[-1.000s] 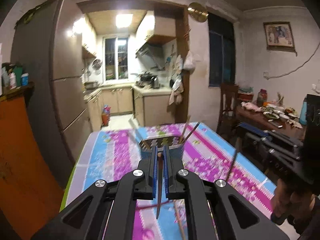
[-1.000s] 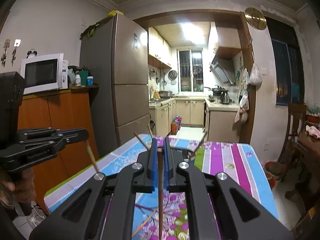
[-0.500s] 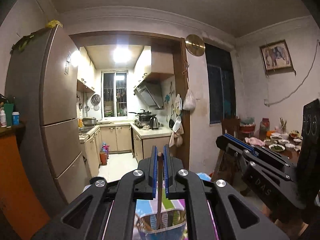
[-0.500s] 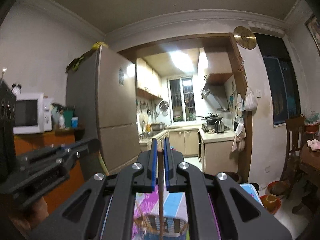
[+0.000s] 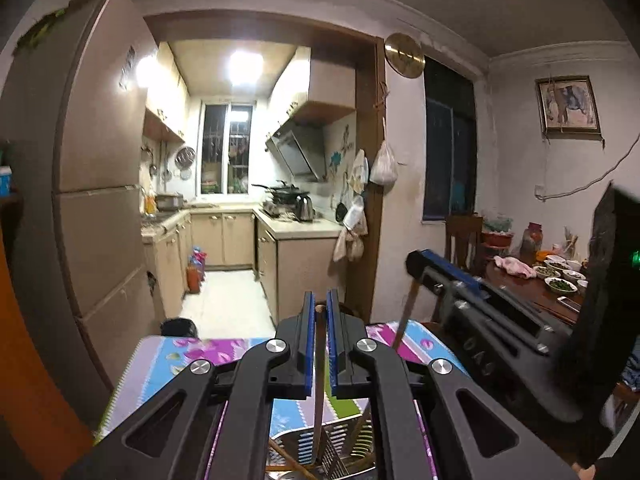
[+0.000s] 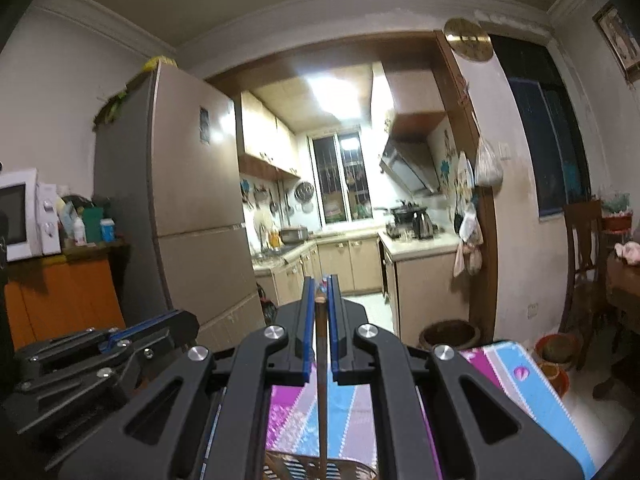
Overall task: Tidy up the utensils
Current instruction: 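Lower the chopsticks tip-first into the blue holder with both tools, then open both tools to release the chopsticks and move back over the table, then close the right tool on a bamboo chopstick while the left tool grasps another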
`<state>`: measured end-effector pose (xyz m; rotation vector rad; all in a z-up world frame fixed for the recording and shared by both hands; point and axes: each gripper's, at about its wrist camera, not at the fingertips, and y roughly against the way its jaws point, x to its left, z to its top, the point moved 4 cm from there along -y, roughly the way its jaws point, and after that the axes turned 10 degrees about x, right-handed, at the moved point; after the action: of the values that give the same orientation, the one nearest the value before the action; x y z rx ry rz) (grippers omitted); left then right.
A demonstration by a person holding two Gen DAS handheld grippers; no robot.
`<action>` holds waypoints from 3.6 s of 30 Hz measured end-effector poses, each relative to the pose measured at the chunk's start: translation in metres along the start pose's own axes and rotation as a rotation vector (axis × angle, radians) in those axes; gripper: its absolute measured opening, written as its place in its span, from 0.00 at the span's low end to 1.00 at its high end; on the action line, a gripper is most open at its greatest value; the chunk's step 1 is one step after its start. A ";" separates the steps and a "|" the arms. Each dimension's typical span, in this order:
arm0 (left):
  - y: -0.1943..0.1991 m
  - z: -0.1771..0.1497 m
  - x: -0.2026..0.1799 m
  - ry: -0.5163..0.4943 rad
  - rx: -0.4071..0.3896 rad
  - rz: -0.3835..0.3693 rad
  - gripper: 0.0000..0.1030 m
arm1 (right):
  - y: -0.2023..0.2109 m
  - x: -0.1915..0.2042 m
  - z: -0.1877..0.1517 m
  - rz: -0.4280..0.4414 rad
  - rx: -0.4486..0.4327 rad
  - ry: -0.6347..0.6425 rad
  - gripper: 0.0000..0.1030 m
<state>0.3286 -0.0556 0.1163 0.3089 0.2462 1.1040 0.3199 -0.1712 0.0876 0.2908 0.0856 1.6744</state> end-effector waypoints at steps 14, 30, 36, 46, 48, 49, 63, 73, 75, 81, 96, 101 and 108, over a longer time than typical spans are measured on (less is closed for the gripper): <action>-0.051 -0.056 0.011 0.022 0.104 0.041 0.07 | -0.027 0.002 -0.057 0.001 0.129 -0.010 0.05; 0.135 -0.024 0.049 0.043 -0.195 0.167 0.21 | 0.113 -0.033 -0.010 -0.002 -0.020 -0.018 0.07; 0.217 -0.076 0.077 -0.033 -0.183 0.302 0.26 | 0.213 -0.063 -0.039 -0.066 -0.030 0.030 0.24; 0.271 -0.227 0.117 -0.021 0.032 0.482 0.26 | 0.303 -0.087 -0.152 -0.246 0.148 0.023 0.24; 0.276 -0.267 0.109 -0.030 0.092 0.472 0.26 | 0.299 -0.076 -0.182 -0.238 0.225 0.029 0.24; 0.275 -0.280 0.104 -0.031 0.115 0.464 0.26 | 0.296 -0.069 -0.201 -0.236 0.274 0.036 0.24; 0.262 -0.417 0.041 -0.085 0.333 0.372 0.26 | 0.264 -0.003 -0.334 -0.199 0.479 0.117 0.24; 0.251 -0.417 0.037 -0.093 0.297 0.396 0.15 | 0.266 0.005 -0.347 -0.221 0.474 0.150 0.24; 0.251 -0.418 0.035 -0.085 0.293 0.396 0.12 | 0.263 0.005 -0.349 -0.226 0.479 0.152 0.24; 0.250 -0.417 0.037 -0.056 0.298 0.387 0.11 | 0.254 -0.004 -0.353 -0.236 0.491 0.123 0.19; 0.245 -0.415 0.039 -0.022 0.325 0.385 0.11 | 0.248 -0.001 -0.354 -0.204 0.485 0.112 0.06; 0.244 -0.414 0.041 -0.012 0.334 0.379 0.10 | 0.248 -0.002 -0.354 -0.199 0.487 0.099 0.06; 0.244 -0.414 0.041 -0.005 0.339 0.377 0.09 | 0.248 -0.002 -0.354 -0.197 0.488 0.095 0.06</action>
<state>-0.0003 0.1326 -0.1819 0.6806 0.3823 1.4338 -0.0042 -0.1651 -0.1981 0.5505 0.5809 1.4536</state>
